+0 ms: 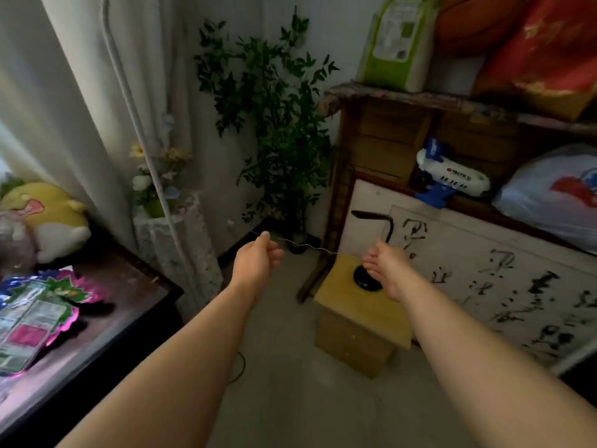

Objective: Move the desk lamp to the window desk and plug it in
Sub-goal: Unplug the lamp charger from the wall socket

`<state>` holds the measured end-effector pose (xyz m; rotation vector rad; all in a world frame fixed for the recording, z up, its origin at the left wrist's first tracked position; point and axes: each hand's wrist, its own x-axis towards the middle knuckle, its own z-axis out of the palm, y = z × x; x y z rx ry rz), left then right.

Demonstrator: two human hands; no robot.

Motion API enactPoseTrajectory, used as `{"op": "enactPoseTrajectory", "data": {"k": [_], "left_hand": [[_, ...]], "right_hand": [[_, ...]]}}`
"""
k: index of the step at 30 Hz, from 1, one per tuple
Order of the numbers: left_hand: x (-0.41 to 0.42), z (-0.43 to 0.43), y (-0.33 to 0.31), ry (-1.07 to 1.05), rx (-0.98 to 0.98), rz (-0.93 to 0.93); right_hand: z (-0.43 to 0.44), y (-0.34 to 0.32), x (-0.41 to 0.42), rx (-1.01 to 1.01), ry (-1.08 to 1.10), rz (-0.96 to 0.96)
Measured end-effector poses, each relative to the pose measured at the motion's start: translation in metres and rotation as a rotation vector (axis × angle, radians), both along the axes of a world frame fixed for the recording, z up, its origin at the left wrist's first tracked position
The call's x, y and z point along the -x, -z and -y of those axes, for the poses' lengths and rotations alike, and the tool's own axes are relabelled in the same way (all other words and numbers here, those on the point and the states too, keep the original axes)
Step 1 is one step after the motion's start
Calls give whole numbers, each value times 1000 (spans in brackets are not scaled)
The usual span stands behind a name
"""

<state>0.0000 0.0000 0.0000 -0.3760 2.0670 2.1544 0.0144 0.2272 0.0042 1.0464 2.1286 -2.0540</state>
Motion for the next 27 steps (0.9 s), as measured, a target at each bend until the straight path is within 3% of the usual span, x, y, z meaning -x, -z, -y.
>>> {"op": "enactPoseTrajectory", "data": {"k": [14, 27], "left_hand": [[57, -67, 48, -97, 23, 133], [151, -27, 74, -273, 10, 173]], "right_hand": [[-50, 58, 58, 27, -92, 129], [-8, 78, 171, 144, -256, 157]]}}
